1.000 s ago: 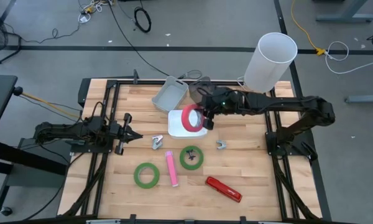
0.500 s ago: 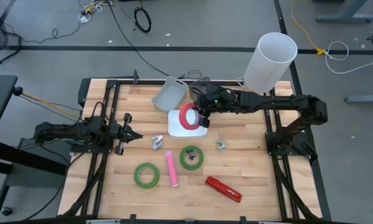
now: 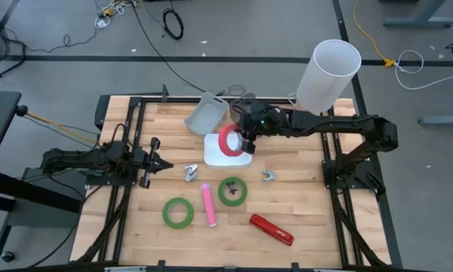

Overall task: Pick and place Stapler, Stapler remover, tape
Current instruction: Put the pink tape into the white bin

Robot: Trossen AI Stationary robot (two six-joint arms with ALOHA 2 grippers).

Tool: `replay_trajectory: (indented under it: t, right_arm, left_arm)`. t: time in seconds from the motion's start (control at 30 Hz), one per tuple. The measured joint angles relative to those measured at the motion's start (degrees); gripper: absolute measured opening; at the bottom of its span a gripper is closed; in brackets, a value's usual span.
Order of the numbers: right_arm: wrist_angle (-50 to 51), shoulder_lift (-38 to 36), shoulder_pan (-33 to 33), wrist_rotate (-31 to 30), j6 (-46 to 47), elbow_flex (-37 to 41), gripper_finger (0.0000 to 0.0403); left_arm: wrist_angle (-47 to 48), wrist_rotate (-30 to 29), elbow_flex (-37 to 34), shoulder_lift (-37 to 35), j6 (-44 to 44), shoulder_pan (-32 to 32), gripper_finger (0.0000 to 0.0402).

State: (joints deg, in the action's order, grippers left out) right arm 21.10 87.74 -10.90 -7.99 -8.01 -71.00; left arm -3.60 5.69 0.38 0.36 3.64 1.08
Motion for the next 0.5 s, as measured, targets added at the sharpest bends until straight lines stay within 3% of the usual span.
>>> replay_trajectory:
  t: [0.5]
  right_arm:
    - [0.0, 0.0, 0.0, 0.0, 0.0, 1.0, 0.0082]
  left_arm:
    - [0.0, 0.0, 0.0, 0.0, 0.0, 0.0, 0.0007]
